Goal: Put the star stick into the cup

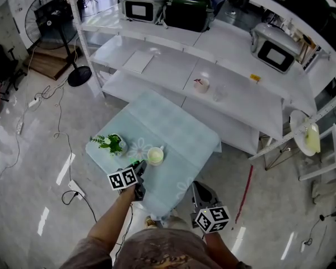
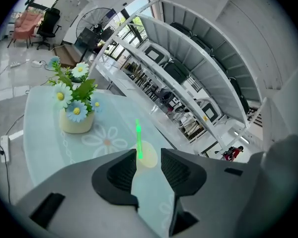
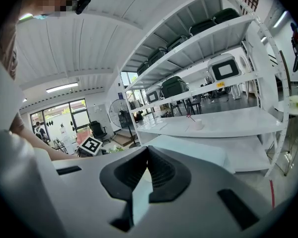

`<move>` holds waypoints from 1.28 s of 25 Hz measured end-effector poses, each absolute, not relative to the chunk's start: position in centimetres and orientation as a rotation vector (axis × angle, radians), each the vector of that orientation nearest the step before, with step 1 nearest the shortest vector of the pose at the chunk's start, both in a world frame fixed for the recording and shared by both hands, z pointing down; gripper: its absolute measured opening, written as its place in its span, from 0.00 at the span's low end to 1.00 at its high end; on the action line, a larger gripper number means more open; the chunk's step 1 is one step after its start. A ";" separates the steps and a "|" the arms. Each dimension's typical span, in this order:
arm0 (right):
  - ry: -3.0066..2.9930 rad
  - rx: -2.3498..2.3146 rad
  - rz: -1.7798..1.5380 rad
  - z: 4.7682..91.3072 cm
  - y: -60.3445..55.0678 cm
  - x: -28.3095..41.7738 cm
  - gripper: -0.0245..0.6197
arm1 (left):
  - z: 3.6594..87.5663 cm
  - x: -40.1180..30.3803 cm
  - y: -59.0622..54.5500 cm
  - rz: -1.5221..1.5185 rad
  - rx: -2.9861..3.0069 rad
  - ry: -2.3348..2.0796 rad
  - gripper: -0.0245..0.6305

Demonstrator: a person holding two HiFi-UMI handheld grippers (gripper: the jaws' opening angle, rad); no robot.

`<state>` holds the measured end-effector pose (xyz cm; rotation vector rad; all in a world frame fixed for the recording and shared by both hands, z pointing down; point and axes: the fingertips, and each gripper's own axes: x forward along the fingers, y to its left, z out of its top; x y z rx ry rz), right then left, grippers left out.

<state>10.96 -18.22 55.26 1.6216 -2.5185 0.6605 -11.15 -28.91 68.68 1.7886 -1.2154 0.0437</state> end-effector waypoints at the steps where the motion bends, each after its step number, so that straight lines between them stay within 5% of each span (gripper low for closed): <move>1: -2.518 1.623 0.661 55.3 -18.1 10.9 0.04 | 68.9 -11.2 -28.6 0.048 1.785 -1.213 0.27; 28: -2.537 1.626 0.357 49.1 -18.1 10.9 0.04 | 48.3 -9.5 -21.6 0.016 2.427 -1.209 0.27; 32: -2.523 1.648 0.319 49.2 -18.5 11.2 0.04 | 47.4 -11.0 -21.5 -0.003 2.501 -1.337 0.22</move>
